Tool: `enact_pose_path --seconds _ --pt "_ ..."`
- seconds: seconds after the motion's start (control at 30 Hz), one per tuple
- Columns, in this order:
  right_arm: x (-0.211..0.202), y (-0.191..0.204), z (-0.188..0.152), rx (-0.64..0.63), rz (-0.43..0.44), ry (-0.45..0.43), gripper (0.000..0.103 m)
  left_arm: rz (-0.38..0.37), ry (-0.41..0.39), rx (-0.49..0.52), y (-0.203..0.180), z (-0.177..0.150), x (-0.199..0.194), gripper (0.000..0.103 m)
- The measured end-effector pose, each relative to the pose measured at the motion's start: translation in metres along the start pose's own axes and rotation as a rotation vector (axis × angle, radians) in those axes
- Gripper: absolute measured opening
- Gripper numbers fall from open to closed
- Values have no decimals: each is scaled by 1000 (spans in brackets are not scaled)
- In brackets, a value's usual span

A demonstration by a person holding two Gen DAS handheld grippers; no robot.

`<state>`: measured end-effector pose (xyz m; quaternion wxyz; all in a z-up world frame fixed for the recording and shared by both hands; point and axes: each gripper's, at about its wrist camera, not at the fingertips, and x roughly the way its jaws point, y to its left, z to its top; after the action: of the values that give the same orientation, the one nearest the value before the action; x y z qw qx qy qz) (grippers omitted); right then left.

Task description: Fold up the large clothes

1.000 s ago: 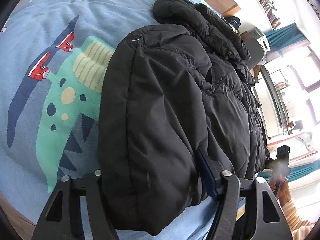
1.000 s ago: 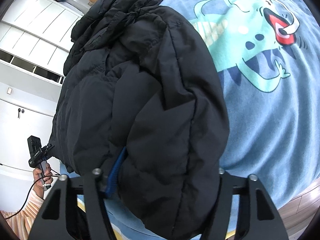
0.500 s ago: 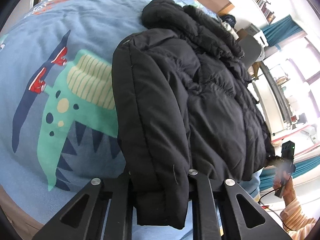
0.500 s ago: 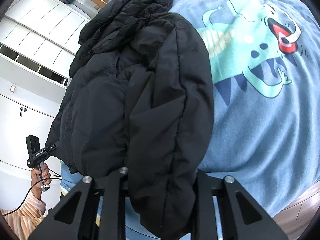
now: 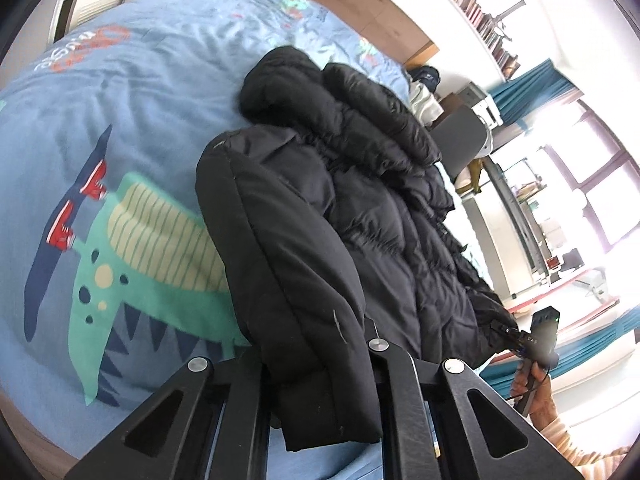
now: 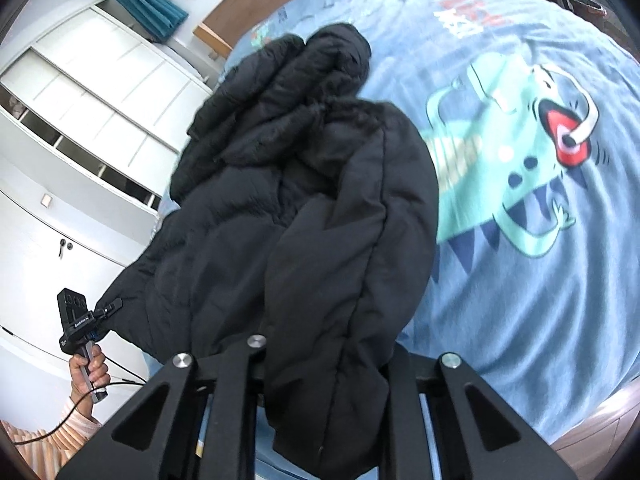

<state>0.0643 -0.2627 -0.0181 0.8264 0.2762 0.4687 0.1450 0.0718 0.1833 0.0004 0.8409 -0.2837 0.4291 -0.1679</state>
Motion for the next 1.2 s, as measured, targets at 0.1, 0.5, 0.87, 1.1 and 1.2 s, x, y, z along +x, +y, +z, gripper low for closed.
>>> enact_pose_path --seconds 0.1,0.5,0.87,1.1,1.2 --pt "-5 4 7 -2 2 -25 16 -14 -19 2 -5 5 -1 10" --pt "-19 15 36 -2 23 -106 16 -79 -104 -5 -16 35 -19 9" --pt "-42 29 92 3 62 -216 15 -121 -201 -4 -26 92 -31 9" --pt "-54 38 156 26 103 -298 15 -125 -272 4 -36 162 -29 9" --pt "-53 43 194 38 115 -332 15 -124 -302 4 -38 193 -24 9"
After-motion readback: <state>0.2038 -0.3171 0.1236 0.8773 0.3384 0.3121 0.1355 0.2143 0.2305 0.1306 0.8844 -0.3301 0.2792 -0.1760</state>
